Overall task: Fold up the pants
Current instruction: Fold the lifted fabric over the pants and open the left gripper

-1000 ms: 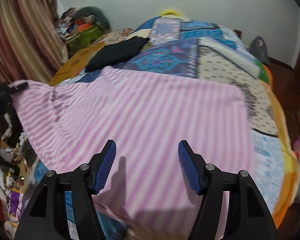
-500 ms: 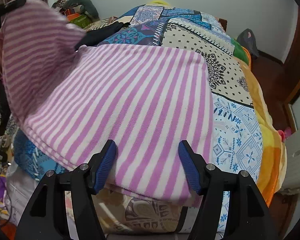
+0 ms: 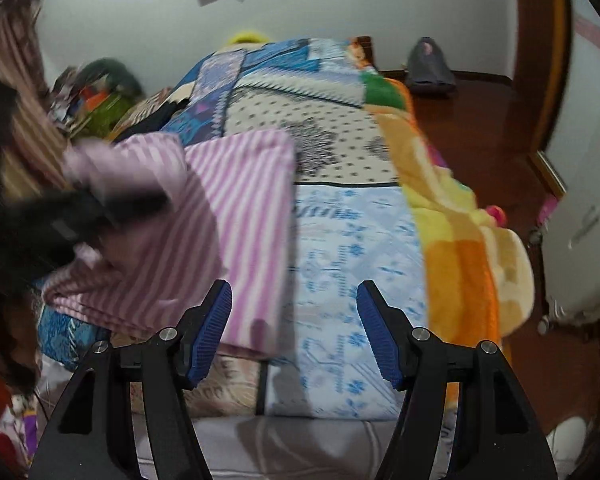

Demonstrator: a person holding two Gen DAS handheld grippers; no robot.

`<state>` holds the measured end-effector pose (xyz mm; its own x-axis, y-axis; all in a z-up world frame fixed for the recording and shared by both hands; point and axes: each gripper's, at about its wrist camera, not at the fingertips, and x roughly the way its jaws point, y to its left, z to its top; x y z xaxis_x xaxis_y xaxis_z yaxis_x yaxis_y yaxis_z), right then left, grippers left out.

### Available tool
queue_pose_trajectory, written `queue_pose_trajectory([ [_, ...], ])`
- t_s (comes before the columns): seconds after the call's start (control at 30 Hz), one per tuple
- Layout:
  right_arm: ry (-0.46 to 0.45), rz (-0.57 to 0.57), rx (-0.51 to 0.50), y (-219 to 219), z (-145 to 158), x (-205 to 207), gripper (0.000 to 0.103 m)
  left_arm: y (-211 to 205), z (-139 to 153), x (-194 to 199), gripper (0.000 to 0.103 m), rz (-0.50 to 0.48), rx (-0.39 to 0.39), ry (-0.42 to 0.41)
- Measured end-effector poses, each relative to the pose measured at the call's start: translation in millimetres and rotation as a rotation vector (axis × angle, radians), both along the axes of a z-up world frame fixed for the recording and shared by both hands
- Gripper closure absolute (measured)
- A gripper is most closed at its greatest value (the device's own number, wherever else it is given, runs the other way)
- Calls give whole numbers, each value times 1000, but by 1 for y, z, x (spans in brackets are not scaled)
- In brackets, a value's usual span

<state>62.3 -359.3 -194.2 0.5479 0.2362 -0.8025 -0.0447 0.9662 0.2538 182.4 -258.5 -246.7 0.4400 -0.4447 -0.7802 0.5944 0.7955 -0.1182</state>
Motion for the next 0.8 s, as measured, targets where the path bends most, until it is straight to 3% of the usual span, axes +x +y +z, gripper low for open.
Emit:
queue_pose_trajectory([
  [0.07,1,-23,9,-7,1,-4,42,-6,-22,3,89,-8,27,65],
  [0.2,8,-41,20,-12,-2,-9,42,-6,-20,-10,86,-27,44,65],
  [0.33,14,-35,37,-8,-6,-9,42,1,8,-26,81,-72,30,52],
  [0.5,14,-10,60,4,-9,-8,42,20,52,-48,67,-86,18,-66],
  [0.63,21,20,68,16,-12,-6,42,55,78,-30,53,53,42,-180],
  [0.8,67,51,112,36,-28,-6,42,110,71,44,52,246,85,-161],
])
